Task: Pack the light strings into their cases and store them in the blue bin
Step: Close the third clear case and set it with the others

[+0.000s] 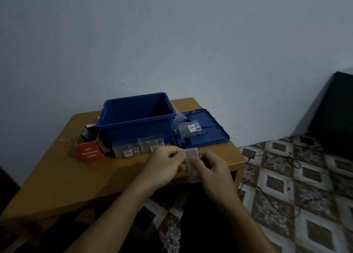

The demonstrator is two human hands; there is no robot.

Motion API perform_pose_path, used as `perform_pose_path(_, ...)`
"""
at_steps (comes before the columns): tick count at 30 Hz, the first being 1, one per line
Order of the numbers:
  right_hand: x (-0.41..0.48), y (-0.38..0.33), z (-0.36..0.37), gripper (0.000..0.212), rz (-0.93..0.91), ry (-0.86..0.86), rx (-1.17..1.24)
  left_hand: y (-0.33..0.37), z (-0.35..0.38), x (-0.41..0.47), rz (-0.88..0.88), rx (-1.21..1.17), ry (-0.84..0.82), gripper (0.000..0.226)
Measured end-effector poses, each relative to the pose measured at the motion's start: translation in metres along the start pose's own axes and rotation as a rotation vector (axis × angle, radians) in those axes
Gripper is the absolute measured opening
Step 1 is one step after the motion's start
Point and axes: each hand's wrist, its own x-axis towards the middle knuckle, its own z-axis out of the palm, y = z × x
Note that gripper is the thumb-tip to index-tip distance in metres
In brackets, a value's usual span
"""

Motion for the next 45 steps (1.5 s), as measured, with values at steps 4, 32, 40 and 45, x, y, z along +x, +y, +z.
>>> perform_pose_path(4, 0.022, 0.010, -0.002, 0.020, 0.034, 0.044, -0.019, 0.000, 0.002, 0.027, -0.033, 0.013, 0.000, 0.025)
perform_pose_path(32, 0.126, 0.004, -0.021, 0.023, 0.180, 0.275, -0.032, 0.016, 0.031, 0.107, -0.138, -0.139, 0.106, 0.059)
perform_pose_path(40, 0.063, 0.002, 0.007, 0.021, 0.037, 0.305, 0.090, -0.011, 0.014, 0.048, -0.058, -0.247, 0.241, 0.057)
perform_pose_path(45, 0.043, 0.009, 0.046, 0.021, 0.034, 0.066, 0.115, -0.050, -0.026, 0.023, -0.141, -0.331, 0.396, 0.036)
